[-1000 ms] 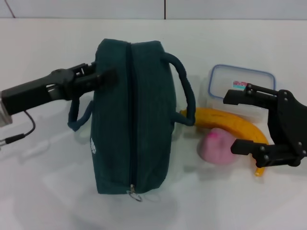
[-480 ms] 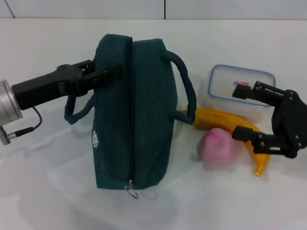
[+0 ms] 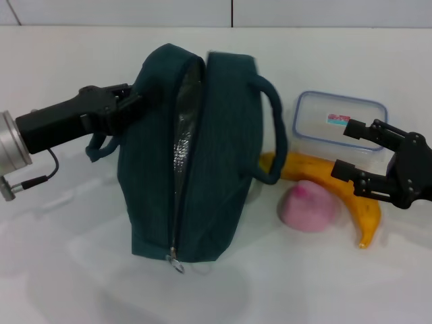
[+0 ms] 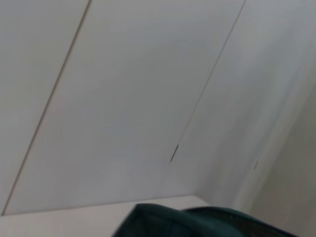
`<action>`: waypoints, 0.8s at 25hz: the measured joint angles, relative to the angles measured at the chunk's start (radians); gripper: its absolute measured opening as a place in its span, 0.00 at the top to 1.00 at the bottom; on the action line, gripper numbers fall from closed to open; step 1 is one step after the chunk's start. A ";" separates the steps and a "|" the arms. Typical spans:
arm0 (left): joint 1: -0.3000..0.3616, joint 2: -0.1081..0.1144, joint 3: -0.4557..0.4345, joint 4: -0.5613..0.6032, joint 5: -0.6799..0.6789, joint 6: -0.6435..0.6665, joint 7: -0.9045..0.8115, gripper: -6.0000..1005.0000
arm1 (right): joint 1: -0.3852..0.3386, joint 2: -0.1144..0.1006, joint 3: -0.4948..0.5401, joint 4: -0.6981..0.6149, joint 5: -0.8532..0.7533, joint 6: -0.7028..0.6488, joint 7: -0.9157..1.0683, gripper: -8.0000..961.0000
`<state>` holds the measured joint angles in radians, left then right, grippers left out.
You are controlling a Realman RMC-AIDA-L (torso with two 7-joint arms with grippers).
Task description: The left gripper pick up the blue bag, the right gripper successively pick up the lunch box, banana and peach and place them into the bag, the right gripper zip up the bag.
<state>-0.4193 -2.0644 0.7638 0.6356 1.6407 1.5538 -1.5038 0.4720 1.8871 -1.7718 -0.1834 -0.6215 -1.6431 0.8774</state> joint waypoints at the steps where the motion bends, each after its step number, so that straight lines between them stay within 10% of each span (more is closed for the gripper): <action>1: 0.000 0.000 0.000 -0.001 -0.005 0.001 0.010 0.81 | -0.002 0.000 0.001 0.001 -0.002 0.025 0.013 0.12; 20: -0.017 -0.009 0.000 -0.003 -0.028 -0.001 0.111 0.95 | -0.003 -0.004 -0.009 0.028 -0.026 0.256 0.201 0.13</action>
<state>-0.4362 -2.0736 0.7639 0.6327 1.6128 1.5530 -1.3925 0.4687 1.8834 -1.7811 -0.1555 -0.6472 -1.3866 1.0781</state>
